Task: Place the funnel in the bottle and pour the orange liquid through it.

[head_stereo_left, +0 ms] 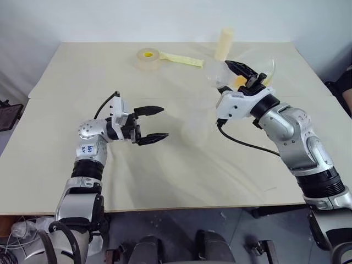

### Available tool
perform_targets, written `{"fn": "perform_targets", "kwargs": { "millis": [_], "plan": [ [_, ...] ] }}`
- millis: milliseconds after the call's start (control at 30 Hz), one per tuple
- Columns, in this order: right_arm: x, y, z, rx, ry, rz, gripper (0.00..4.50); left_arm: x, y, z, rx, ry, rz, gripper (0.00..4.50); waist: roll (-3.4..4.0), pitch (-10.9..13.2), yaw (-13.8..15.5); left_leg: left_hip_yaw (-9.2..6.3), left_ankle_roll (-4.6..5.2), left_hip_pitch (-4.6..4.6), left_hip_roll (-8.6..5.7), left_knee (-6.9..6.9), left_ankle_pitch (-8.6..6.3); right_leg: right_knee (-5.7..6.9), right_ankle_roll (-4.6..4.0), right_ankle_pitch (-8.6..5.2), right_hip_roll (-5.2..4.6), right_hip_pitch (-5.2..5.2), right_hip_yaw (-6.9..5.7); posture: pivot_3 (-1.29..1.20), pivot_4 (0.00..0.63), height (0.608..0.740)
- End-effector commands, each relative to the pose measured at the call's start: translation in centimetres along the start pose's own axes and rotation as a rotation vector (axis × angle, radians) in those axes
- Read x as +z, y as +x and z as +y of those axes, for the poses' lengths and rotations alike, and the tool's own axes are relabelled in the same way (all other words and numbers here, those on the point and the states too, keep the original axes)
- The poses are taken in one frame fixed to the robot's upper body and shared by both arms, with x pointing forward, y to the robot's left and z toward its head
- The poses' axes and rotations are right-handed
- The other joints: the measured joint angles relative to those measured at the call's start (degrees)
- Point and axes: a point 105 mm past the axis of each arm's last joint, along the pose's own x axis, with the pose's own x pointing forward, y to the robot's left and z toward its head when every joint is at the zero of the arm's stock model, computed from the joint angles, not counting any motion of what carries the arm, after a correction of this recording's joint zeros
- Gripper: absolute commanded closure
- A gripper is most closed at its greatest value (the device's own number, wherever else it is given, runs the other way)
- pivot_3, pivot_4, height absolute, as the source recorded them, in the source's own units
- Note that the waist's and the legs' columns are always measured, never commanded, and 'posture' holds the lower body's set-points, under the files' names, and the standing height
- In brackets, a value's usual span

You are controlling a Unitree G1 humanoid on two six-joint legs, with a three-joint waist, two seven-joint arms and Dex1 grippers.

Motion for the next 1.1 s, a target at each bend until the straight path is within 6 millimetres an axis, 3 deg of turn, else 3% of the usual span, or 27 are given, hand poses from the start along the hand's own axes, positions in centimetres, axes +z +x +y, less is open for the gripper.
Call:
{"fn": "perform_targets", "kwargs": {
  "millis": [33,600,1100],
  "plan": [
    [0.3,-0.1,-2.0,-0.059,-0.092,-0.031,2.06,1.1,0.0,0.5,0.012,0.026,-0.045,0.00,0.00,0.0,-0.1,0.00,0.00,0.00,0.00,0.00,0.00,0.00,0.00,0.00,0.00,0.00,-0.01,0.00,0.150,0.740],
    [0.5,0.6,-1.7,-0.037,-0.356,-0.092,2.06,1.0,-0.3,-0.1,-0.019,-0.019,-0.045,0.00,0.00,0.0,-1.0,-0.04,0.00,-0.01,0.00,-0.05,0.00,0.00,0.00,0.00,-0.01,-0.01,-0.02,0.00,0.150,0.740],
    [0.3,0.8,-1.5,-0.046,-0.463,-0.118,2.06,0.9,-0.3,-0.3,-0.012,-0.023,-0.048,0.00,0.00,0.0,-1.0,-0.05,0.00,-0.01,0.00,-0.05,0.00,0.00,0.00,0.00,-0.02,-0.01,-0.01,0.00,0.150,0.740]
  ]
}}
